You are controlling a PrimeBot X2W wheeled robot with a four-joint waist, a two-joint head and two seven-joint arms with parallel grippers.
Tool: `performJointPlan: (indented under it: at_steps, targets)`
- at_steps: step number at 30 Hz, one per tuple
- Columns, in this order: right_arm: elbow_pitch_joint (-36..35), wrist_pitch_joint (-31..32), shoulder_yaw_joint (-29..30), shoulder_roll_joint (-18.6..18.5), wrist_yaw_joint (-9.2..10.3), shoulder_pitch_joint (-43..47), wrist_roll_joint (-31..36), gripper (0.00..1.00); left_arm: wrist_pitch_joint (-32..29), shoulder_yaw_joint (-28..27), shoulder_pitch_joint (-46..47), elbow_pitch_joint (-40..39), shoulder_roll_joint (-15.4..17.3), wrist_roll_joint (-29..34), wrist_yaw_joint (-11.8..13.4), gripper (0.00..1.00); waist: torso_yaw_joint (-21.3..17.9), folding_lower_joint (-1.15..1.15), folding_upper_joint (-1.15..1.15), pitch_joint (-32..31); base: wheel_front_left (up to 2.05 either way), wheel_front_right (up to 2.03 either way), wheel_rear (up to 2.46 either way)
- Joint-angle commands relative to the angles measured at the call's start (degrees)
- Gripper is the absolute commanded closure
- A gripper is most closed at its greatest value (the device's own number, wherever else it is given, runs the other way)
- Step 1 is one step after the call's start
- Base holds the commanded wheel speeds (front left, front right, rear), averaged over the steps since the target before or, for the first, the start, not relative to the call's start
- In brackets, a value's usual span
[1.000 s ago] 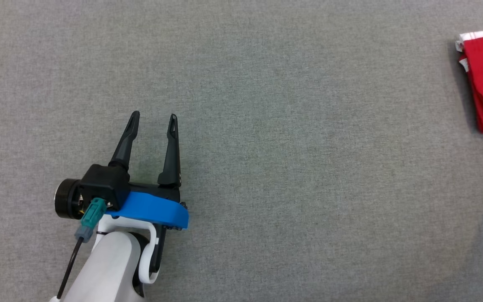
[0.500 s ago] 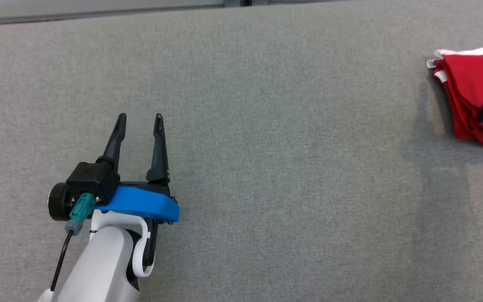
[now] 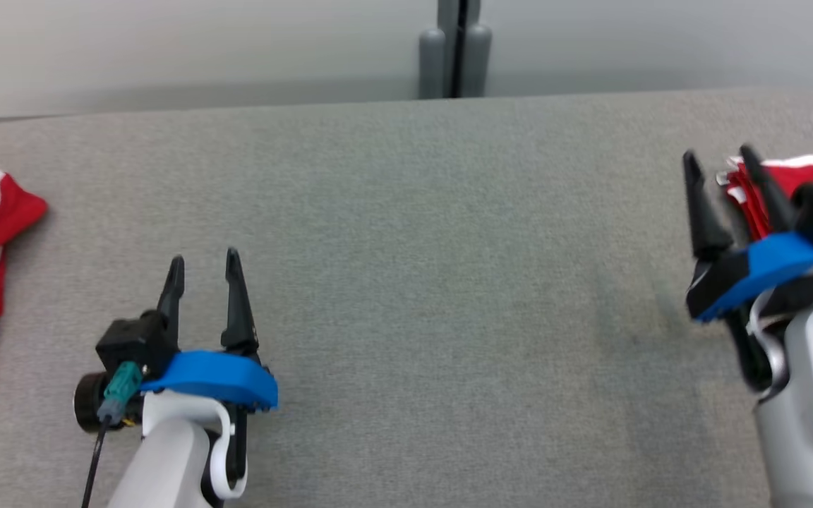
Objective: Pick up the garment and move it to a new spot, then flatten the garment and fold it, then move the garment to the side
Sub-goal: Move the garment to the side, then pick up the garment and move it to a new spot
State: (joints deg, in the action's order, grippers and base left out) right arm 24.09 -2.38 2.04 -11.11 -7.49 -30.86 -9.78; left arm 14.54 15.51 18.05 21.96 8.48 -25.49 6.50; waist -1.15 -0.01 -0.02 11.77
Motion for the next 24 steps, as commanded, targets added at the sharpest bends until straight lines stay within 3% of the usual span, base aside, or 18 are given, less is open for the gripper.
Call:
performJointPlan:
  at_steps: [1, 14, 24]
  targets:
    - [-1.38, -0.12, 0.0, 1.27, -0.01, 3.18, -0.93, 0.0, 0.31, -0.36, -1.19, 0.7, -0.27, -0.25, -0.38, 0.0, 0.59, 0.01, 0.02, -0.86, 0.0, 0.0, 0.0]
    - [-11.92, -2.15, 3.25, 7.96, -0.01, 21.1, 2.73, 0.0, 0.68, 0.96, -7.76, 3.34, -1.25, 0.44, -2.4, 0.0, 3.79, 0.01, 0.02, -6.26, 0.0, 0.0, 0.0]
    - [-9.69, -3.89, 0.25, 8.18, -0.01, 25.05, -1.22, 0.0, 0.71, 1.3, -8.82, 4.11, -1.8, 0.59, -2.74, 0.0, 2.75, 0.01, 0.02, -9.67, 0.0, 0.0, 0.0]
